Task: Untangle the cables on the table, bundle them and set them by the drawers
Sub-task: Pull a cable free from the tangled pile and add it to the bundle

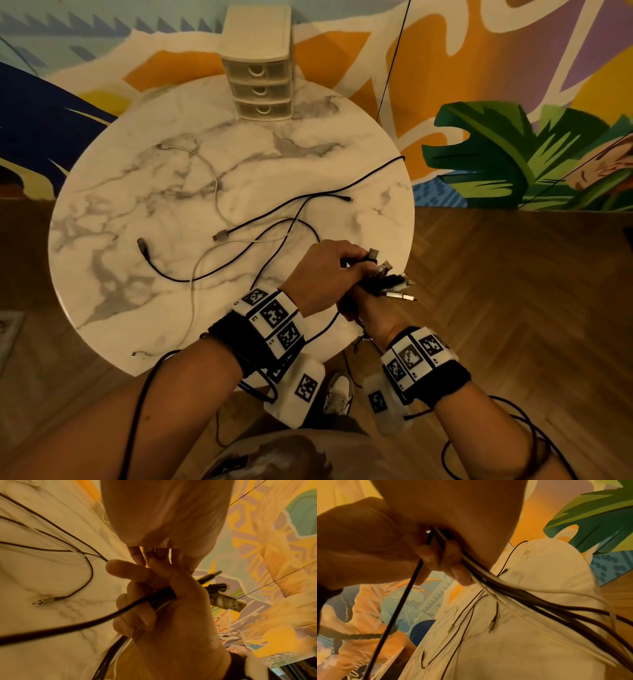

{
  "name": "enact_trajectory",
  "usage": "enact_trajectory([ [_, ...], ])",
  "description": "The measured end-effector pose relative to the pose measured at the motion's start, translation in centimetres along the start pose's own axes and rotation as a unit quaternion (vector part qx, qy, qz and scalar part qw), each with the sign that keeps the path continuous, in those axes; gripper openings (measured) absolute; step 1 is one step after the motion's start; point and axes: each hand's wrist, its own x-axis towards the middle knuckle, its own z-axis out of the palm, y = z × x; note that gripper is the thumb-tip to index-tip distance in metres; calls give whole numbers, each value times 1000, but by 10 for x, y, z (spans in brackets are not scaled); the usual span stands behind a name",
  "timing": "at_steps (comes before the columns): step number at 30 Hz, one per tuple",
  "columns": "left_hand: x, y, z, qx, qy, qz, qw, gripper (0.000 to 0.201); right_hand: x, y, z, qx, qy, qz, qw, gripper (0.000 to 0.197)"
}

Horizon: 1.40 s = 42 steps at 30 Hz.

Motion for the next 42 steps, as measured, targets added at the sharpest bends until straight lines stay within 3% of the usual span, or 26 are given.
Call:
enact_trajectory([
  [3,0,3,0,-16,-21,0,1000,21,1,-11,5,-52,-36,56,996,32],
  [6,2,3,-2,-37,-47,2,998,20,3,-15,8,-69,-36,131,988,32],
  [14,6,3,0,-2,-68,12,998,21,0,-15,8,-79,-17,31,996,51],
  [18,7,-7,5,5,-64,-22,998,30,-3,-18,3,-53,68,5,996,43],
  [20,1,-13,4,3,-31,-34,999,37,1,-24,-2,25,142,-15,989,38],
  [22,-12,-25,2,56,-42,-37,997,43,10,-30,-10,144,167,-51,974,36],
  [24,-30,-43,0,126,-141,-56,980,41,17,-32,-17,211,182,-49,959,37],
  [27,-57,-75,-10,293,-279,-91,910,41,21,-40,-30,272,180,-55,944,37],
  [30,-67,-97,-35,366,-267,-114,884,80,23,-47,-39,301,178,-84,933,35],
  [33,-65,-97,-47,339,-261,-201,881,63,26,-49,-45,295,199,-103,929,32],
  [35,-63,-83,-47,378,-219,-205,876,60,26,-50,-44,257,204,-126,936,31],
  [37,-60,-62,-49,427,-120,-175,879,57,21,-50,-36,189,167,-130,959,46],
  [39,-53,-46,-48,419,-44,-163,892,54,9,-50,-24,72,81,-90,990,61],
  [42,-40,-29,-41,329,-22,-172,928,51,-8,-49,-3,-116,-99,-10,988,66],
])
